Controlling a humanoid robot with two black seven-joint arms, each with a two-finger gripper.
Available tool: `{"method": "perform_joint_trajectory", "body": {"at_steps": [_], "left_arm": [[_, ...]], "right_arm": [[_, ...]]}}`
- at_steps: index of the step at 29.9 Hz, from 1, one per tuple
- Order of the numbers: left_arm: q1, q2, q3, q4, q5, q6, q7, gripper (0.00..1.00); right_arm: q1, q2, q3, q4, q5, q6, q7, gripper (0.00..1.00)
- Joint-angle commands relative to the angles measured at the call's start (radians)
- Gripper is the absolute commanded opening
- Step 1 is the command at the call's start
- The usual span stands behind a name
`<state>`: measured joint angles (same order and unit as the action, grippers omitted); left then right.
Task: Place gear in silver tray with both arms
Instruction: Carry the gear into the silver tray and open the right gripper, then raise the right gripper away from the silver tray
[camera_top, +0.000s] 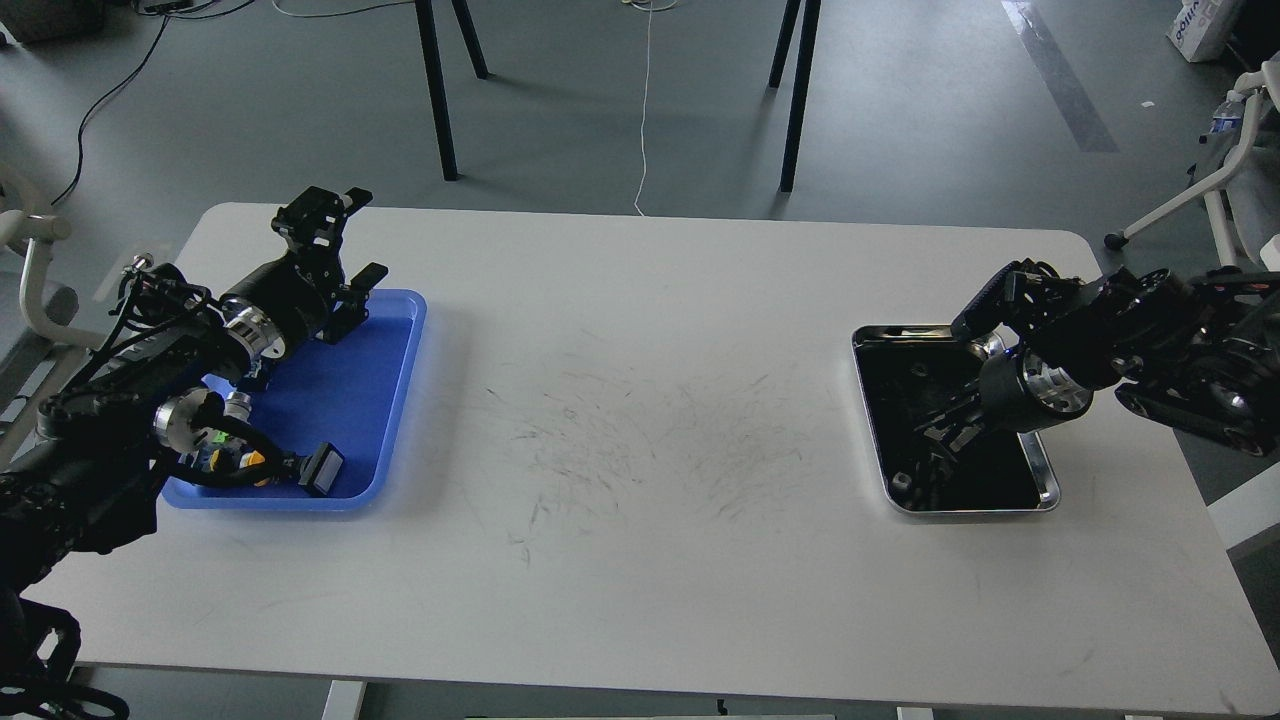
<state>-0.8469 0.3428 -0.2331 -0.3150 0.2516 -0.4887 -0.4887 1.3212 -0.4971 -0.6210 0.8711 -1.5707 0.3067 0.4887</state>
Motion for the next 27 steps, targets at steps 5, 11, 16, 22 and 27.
{"method": "perform_joint_trajectory", "body": {"at_steps": [5, 11, 16, 22, 27], "left_arm": [[0.006, -0.002, 0.000, 0.001, 0.000, 0.000, 0.000, 0.99], [0.012, -0.004, 0.000, 0.001, 0.000, 0.000, 0.000, 0.99], [0.012, -0.005, 0.000, 0.001, 0.000, 0.000, 0.000, 0.99], [0.011, -0.007, 0.000, 0.001, 0.000, 0.000, 0.000, 0.99], [0.012, -0.015, 0.000, 0.011, 0.000, 0.000, 0.000, 0.99]], "right_arm": [[-0.010, -0.001, 0.000, 0.000, -0.006, 0.000, 0.000, 0.02], [-0.011, -0.001, 0.000, -0.001, -0.006, 0.000, 0.000, 0.02], [-0.010, -0.001, -0.016, -0.001, -0.017, 0.000, 0.000, 0.14], [-0.007, -0.001, -0.017, -0.003, -0.019, 0.000, 0.000, 0.34], [0.001, -0.001, -0.017, -0.004, -0.019, 0.000, 0.000, 0.51]]}}
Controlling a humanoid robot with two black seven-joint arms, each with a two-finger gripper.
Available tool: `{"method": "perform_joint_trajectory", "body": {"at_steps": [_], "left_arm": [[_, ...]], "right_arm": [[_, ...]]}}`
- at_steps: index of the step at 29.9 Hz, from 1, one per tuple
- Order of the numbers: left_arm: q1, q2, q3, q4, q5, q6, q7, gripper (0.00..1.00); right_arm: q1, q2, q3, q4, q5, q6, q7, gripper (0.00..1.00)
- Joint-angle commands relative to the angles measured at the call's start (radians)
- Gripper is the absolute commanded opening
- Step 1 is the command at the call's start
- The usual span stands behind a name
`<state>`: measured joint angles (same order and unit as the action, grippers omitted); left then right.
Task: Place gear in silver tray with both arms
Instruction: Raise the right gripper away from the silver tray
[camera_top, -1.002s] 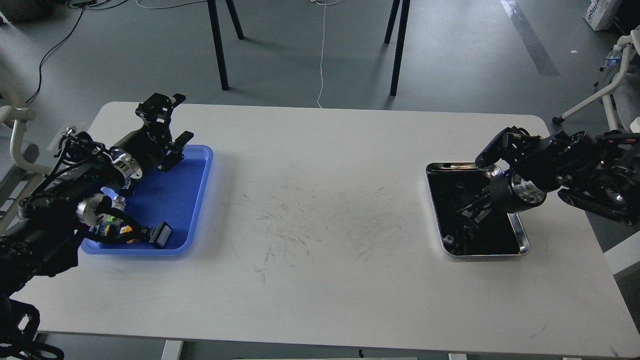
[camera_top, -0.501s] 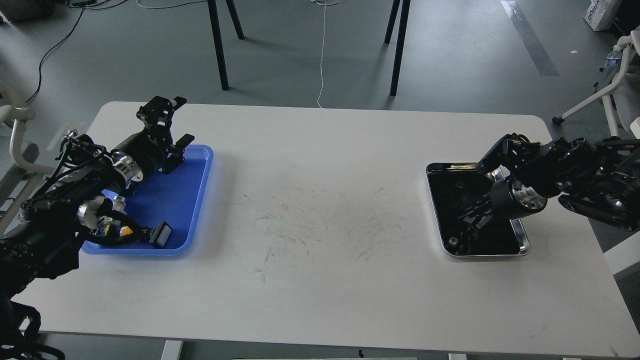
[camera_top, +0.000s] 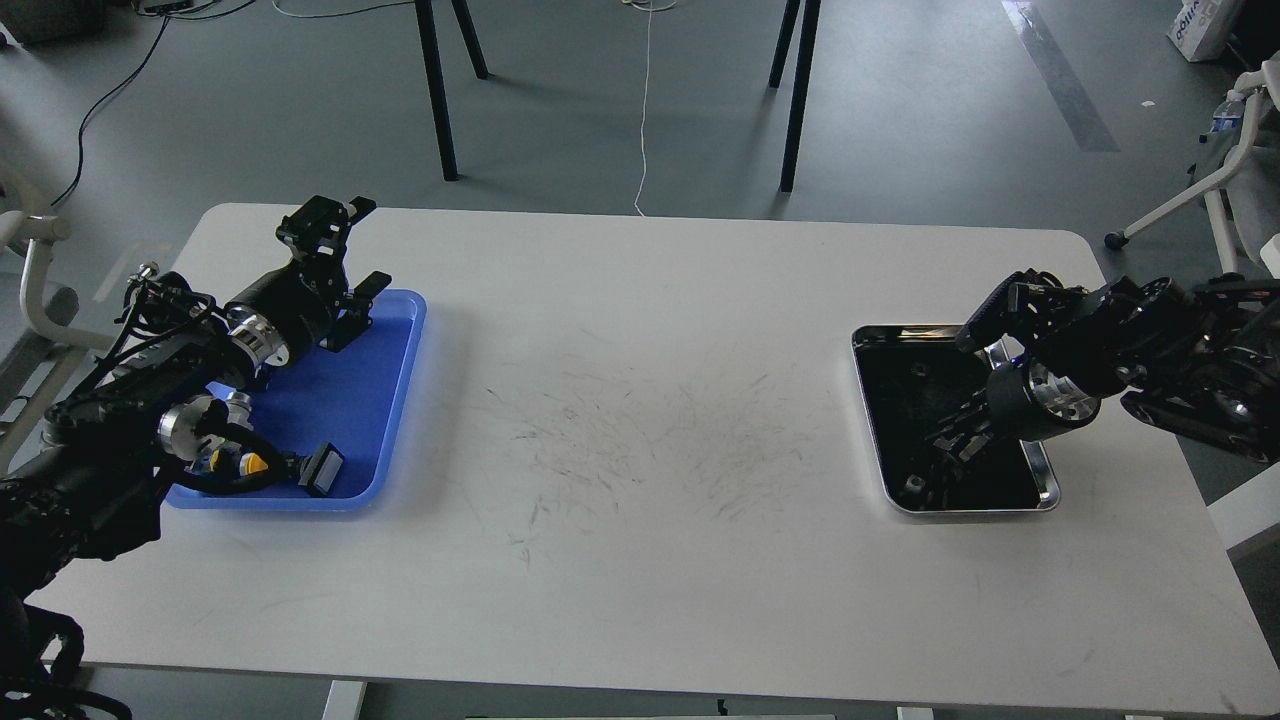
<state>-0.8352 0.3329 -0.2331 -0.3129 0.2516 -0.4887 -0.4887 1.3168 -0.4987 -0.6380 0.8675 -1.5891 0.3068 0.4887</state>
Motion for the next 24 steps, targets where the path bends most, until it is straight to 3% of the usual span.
{"method": "perform_joint_trajectory", "body": {"at_steps": [1, 6, 14, 24], "left_arm": [[0.001, -0.006, 0.000, 0.012, 0.000, 0.000, 0.000, 0.99], [-0.001, -0.006, -0.002, 0.015, 0.000, 0.000, 0.000, 0.99], [-0.002, -0.002, -0.011, 0.014, -0.002, 0.000, 0.000, 0.99], [-0.018, -0.002, -0.095, 0.021, -0.029, 0.000, 0.000, 0.99]], "right_arm": [[0.009, -0.001, 0.000, -0.001, 0.000, 0.000, 0.000, 0.54], [0.027, -0.003, 0.021, -0.010, 0.007, -0.002, 0.000, 0.62], [0.021, -0.001, 0.210, -0.074, 0.063, 0.002, 0.000, 0.71], [-0.096, 0.014, 0.507, -0.171, 0.273, -0.026, 0.000, 0.74]]}}
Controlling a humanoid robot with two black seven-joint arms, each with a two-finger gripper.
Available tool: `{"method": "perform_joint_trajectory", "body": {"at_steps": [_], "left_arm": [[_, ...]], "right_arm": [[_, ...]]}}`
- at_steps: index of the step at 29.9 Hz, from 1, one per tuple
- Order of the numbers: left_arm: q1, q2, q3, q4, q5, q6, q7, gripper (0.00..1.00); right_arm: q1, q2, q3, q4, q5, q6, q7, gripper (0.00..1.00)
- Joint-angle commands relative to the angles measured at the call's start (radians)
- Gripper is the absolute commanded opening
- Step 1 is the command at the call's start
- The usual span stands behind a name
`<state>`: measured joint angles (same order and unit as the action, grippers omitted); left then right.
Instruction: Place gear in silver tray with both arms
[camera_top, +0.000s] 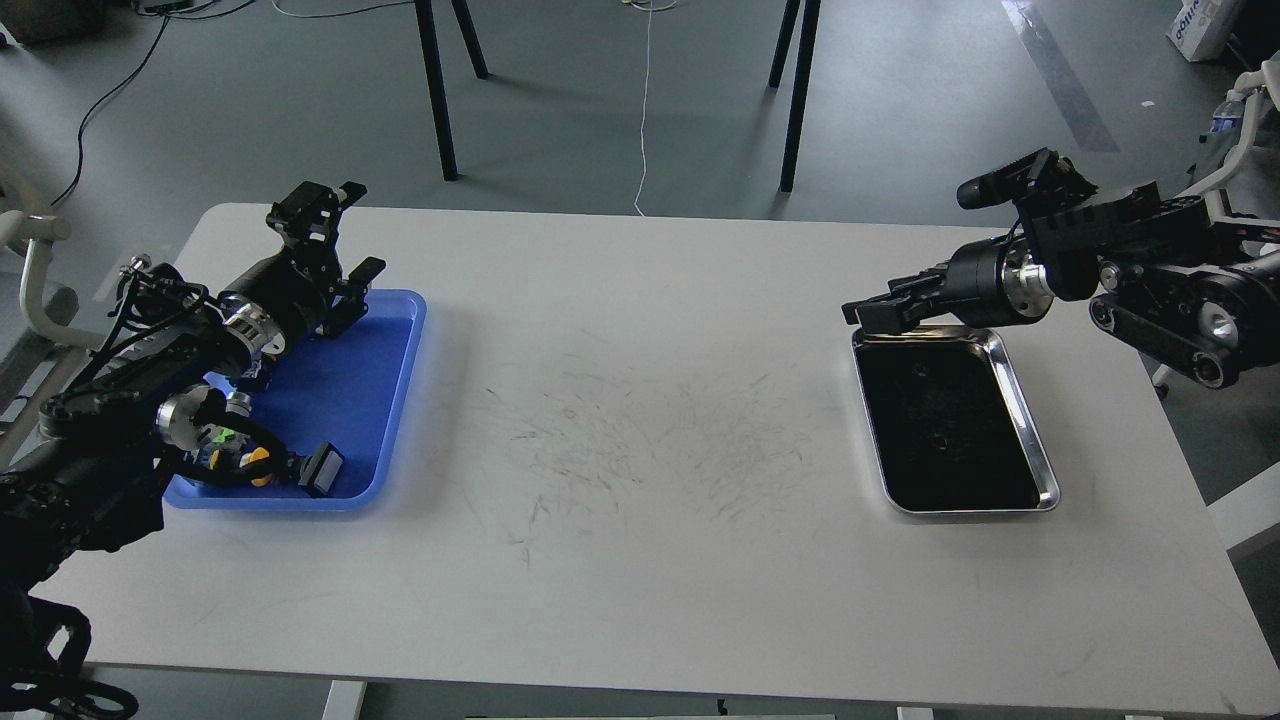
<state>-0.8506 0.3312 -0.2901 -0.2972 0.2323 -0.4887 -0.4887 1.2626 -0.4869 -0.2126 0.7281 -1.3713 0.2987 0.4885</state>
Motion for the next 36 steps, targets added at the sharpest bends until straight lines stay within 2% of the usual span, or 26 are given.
{"method": "perform_joint_trajectory", "body": {"at_steps": [1, 8, 10, 12, 14, 16, 23, 26, 31, 36], "left_arm": [[-0.001, -0.001, -0.052, 0.015, -0.011, 0.000, 0.000, 0.99], [0.001, -0.015, -0.078, 0.039, -0.039, 0.000, 0.000, 0.99], [-0.001, -0.015, -0.078, 0.039, -0.041, 0.000, 0.000, 0.99], [-0.004, -0.014, -0.081, 0.038, -0.042, 0.000, 0.000, 0.98], [-0.004, -0.015, -0.081, 0.041, -0.048, 0.000, 0.000, 0.98], [-0.008, -0.014, -0.087, 0.038, -0.057, 0.000, 0.000, 0.98], [-0.038, -0.012, -0.106, 0.049, -0.076, 0.000, 0.000, 0.99], [-0.067, -0.017, -0.130, 0.056, -0.088, 0.000, 0.000, 0.99], [-0.100, -0.020, -0.138, 0.056, -0.094, 0.000, 0.000, 0.99], [-0.171, -0.066, -0.147, 0.061, -0.100, 0.000, 0.000, 0.99]], "right_arm": [[-0.057, 0.002, 0.119, -0.041, 0.078, -0.033, 0.000, 0.74], [-0.167, 0.027, 0.360, -0.079, 0.414, -0.141, 0.000, 0.75], [-0.181, 0.039, 0.400, -0.082, 0.542, -0.141, 0.000, 0.85], [-0.195, 0.039, 0.398, -0.084, 0.694, -0.144, -0.051, 0.89], [-0.196, 0.039, 0.391, -0.069, 0.815, -0.136, -0.111, 1.00], [-0.198, 0.042, 0.406, -0.065, 0.900, -0.151, -0.142, 1.00], [-0.203, 0.073, 0.490, -0.062, 0.989, -0.173, -0.162, 1.00], [-0.201, 0.109, 0.513, -0.072, 1.012, -0.177, -0.205, 1.00], [-0.201, 0.122, 0.584, -0.064, 1.123, -0.182, -0.206, 1.00], [-0.204, 0.154, 0.665, -0.059, 1.141, -0.170, -0.200, 1.00]]}}
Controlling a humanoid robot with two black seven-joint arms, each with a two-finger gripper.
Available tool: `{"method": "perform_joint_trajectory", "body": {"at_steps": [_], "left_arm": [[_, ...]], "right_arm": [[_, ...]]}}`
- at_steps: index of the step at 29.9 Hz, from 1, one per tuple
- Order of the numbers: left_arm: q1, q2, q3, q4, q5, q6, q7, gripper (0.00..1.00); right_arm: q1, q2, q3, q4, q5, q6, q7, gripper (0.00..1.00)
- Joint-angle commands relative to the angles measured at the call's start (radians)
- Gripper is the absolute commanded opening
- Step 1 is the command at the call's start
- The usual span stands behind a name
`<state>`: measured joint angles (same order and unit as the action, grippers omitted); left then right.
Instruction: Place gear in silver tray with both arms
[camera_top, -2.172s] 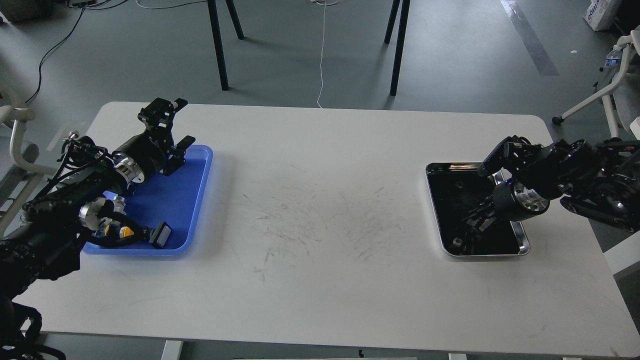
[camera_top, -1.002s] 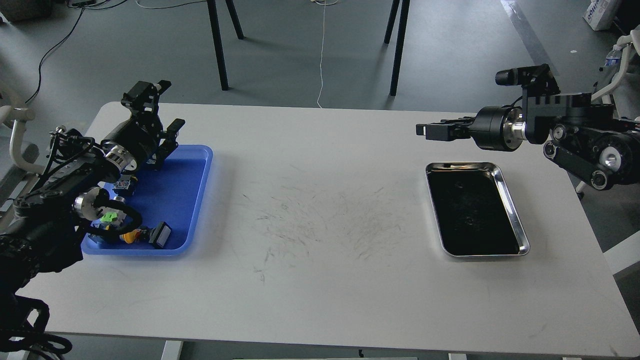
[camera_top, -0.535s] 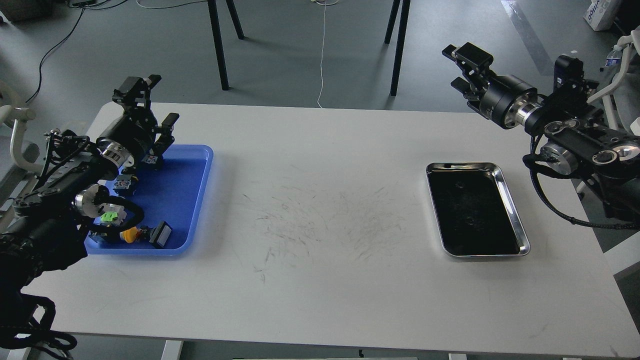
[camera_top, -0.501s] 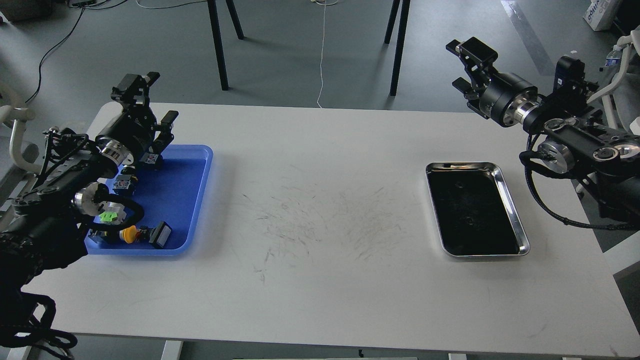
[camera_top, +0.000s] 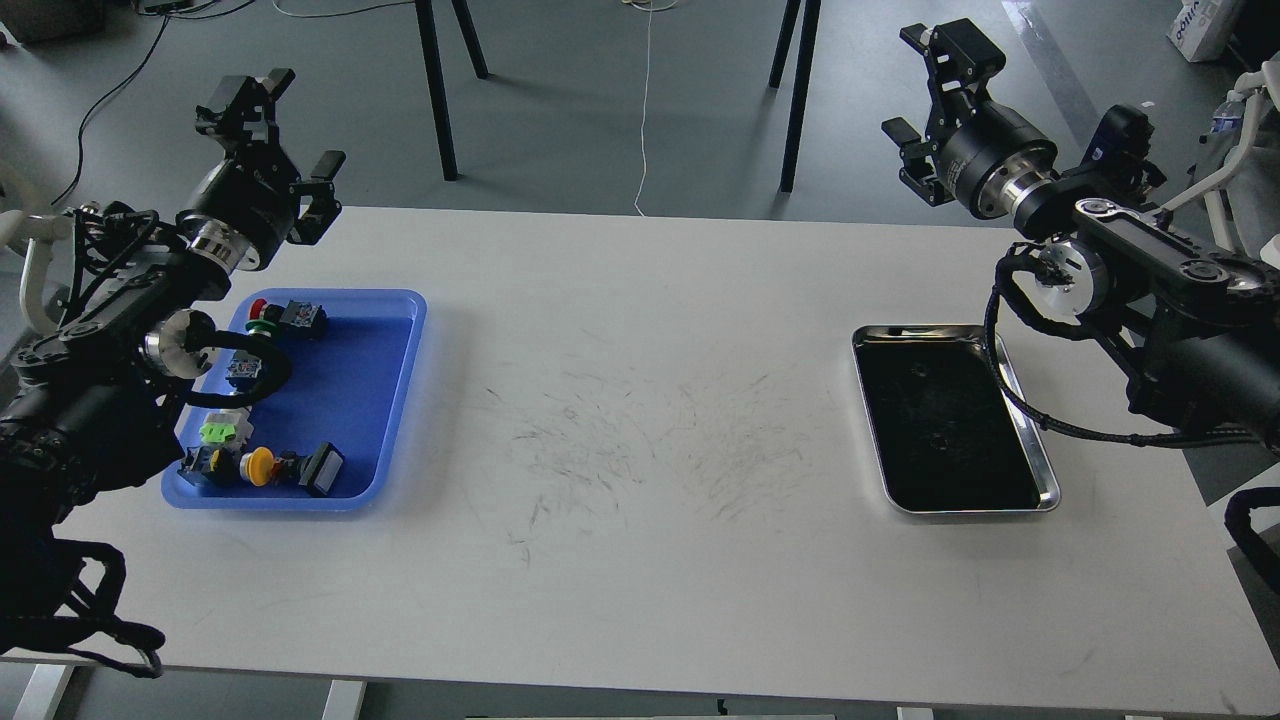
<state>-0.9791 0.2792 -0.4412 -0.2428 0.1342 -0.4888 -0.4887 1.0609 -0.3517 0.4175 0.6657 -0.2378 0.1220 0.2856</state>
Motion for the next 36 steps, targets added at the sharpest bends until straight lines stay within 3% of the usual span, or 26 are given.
{"method": "perform_joint_trajectory", "body": {"at_steps": [1, 17, 29, 34, 36], "left_arm": [[-0.047, -0.020, 0.006, 0.011, -0.002, 0.000, 0.000, 0.99], [-0.016, -0.121, -0.051, 0.157, -0.053, 0.000, 0.000, 0.99], [-0.027, -0.129, -0.042, 0.160, -0.056, 0.000, 0.000, 0.99], [-0.030, -0.118, -0.018, 0.165, -0.054, 0.000, 0.000, 0.99], [-0.030, -0.115, 0.019, 0.166, -0.054, 0.000, 0.000, 0.99]], "right_arm": [[-0.002, 0.025, 0.040, 0.002, 0.009, 0.005, 0.003, 1.00], [-0.107, 0.077, 0.185, -0.031, 0.104, -0.042, -0.005, 1.00], [-0.111, 0.077, 0.169, -0.006, 0.114, -0.019, -0.016, 1.00], [-0.113, 0.063, 0.165, 0.020, 0.118, 0.080, -0.080, 1.00], [-0.113, 0.063, 0.165, 0.012, 0.117, 0.088, -0.083, 1.00]]}}
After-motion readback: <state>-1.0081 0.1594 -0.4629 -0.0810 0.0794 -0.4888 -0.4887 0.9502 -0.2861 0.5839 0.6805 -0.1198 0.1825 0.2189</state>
